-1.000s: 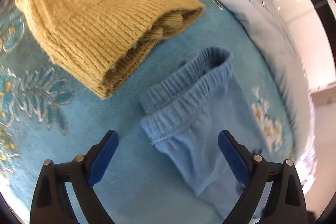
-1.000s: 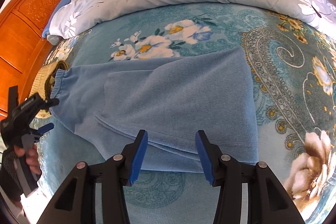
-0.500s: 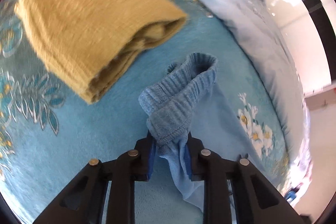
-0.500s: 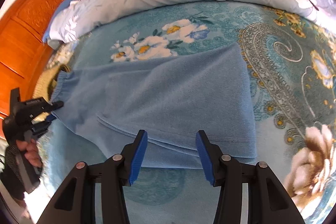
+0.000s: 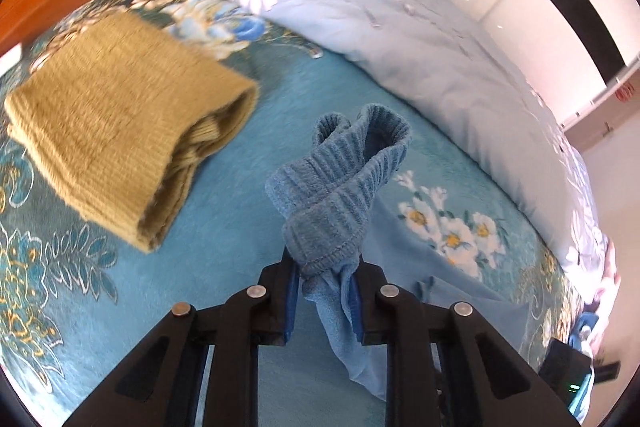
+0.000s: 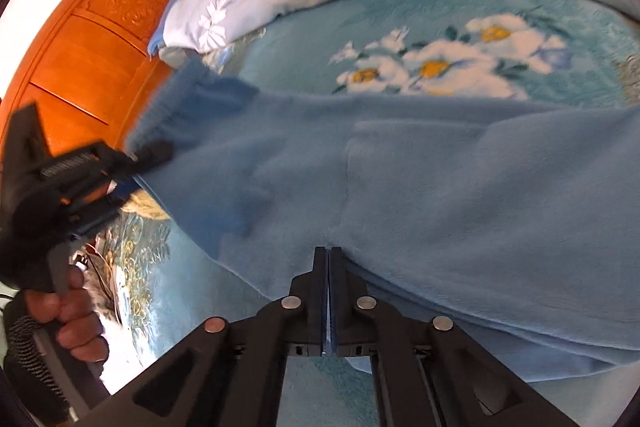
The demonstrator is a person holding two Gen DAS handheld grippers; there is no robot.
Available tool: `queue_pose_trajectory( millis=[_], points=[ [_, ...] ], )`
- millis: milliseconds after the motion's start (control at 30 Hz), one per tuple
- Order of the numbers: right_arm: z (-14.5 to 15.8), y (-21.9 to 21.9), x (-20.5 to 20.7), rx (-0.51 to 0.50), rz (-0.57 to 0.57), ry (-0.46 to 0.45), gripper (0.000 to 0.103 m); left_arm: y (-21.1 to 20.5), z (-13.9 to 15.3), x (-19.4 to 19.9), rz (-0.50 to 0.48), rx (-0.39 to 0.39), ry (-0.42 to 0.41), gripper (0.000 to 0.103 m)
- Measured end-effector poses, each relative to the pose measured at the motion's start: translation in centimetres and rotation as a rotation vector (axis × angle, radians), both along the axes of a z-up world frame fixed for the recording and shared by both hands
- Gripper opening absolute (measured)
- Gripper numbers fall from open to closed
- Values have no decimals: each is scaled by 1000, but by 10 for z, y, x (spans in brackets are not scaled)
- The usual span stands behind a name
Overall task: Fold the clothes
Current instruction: 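Grasp the waistband with the left gripper and fold it toward the cuffs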
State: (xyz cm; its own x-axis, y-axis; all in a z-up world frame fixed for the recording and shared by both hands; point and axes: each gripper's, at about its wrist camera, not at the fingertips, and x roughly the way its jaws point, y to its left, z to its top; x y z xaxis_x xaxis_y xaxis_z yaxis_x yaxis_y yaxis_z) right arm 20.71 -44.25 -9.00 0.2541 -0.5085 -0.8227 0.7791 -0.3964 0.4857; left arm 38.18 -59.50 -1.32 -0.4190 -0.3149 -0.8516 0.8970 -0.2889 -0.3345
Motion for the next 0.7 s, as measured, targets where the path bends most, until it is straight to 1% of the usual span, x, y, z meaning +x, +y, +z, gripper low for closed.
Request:
queue_pose_trajectory(
  millis=[100,167,267,367,467,600,700],
  points=[
    [-10,-2,3,27,8,-6,0,5,10,-15,-51,-20,13,22],
    [-10,-2,3,26,12,-9,0,11,18,-26,-99,-39,21,21],
    [6,11,-3,-23,-9,-18,0,21,25,-46,-179,-71,29,20],
    [27,40,-17,-65,-63,11,0,40,32,-68,-276,-90,37,18],
    [33,74,-42,-38,-140,51,2,67,31,-93,-387,-104,26,18],
    [28,110,-78,35,-239,92,2,96,16,-129,-493,-68,40,17],
    [28,135,-104,70,-301,111,2,126,7,-156,-592,-76,17,17]
  ],
)
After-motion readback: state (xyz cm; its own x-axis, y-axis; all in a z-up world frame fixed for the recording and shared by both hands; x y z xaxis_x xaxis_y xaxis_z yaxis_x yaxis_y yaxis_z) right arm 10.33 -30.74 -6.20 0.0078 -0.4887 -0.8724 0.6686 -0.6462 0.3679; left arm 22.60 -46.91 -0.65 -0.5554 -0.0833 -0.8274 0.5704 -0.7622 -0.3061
